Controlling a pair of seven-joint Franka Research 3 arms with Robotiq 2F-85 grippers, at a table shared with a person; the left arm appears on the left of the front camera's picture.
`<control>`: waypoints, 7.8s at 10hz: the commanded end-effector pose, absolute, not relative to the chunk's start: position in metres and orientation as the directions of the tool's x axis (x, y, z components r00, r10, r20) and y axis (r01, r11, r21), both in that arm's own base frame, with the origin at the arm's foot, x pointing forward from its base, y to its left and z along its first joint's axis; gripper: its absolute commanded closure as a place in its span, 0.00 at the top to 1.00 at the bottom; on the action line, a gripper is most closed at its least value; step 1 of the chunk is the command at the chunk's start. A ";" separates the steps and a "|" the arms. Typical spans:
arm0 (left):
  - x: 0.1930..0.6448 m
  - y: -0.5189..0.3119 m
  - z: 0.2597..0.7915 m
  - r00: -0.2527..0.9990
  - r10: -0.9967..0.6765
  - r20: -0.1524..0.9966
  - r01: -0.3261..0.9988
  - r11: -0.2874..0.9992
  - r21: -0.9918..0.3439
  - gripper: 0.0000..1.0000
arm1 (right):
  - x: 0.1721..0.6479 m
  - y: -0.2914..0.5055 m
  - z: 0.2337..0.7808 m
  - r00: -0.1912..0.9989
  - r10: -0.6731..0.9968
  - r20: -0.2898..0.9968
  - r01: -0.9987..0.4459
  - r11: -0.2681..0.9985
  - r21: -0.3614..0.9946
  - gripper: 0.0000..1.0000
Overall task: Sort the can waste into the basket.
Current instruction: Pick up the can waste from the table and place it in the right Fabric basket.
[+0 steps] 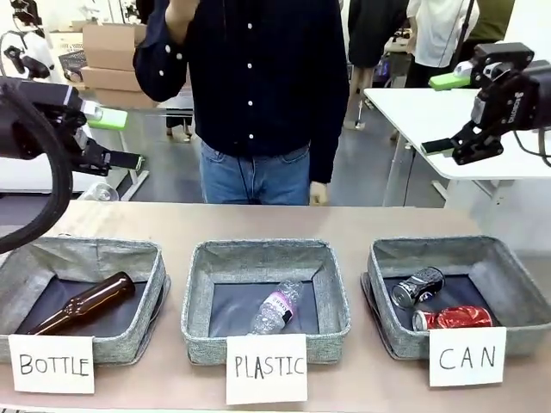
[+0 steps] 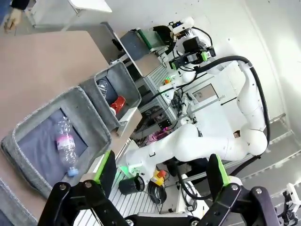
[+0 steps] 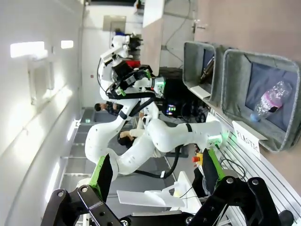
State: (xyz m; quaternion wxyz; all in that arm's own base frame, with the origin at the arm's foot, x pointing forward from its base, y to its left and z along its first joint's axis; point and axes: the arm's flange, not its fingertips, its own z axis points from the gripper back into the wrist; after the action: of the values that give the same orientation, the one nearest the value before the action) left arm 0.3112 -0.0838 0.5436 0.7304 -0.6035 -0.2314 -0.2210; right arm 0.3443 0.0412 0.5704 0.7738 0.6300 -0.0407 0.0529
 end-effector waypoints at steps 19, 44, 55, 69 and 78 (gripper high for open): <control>0.310 -0.080 0.548 0.797 -0.021 0.603 0.597 0.169 -0.784 1.00 | 0.347 0.040 0.574 0.988 0.032 0.150 -0.154 0.177 0.972 1.00; 0.310 -0.080 0.548 0.797 -0.021 0.603 0.597 0.169 -0.784 1.00 | 0.347 0.040 0.574 0.988 0.032 0.150 -0.154 0.177 0.972 1.00; 0.310 -0.080 0.548 0.797 -0.021 0.603 0.597 0.169 -0.784 1.00 | 0.347 0.040 0.574 0.988 0.032 0.150 -0.154 0.177 0.972 1.00; 0.310 -0.080 0.548 0.797 -0.021 0.603 0.597 0.169 -0.784 1.00 | 0.347 0.040 0.574 0.988 0.032 0.150 -0.154 0.177 0.972 1.00; 0.310 -0.080 0.548 0.797 -0.021 0.603 0.597 0.169 -0.784 1.00 | 0.347 0.040 0.574 0.988 0.032 0.150 -0.154 0.177 0.972 1.00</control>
State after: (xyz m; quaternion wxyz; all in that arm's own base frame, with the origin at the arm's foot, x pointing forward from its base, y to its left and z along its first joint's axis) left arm 0.3119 -0.0802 0.5439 0.7312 -0.6024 -0.2349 -0.2173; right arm 0.3444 0.0401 0.5703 0.7736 0.6301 -0.0413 0.0522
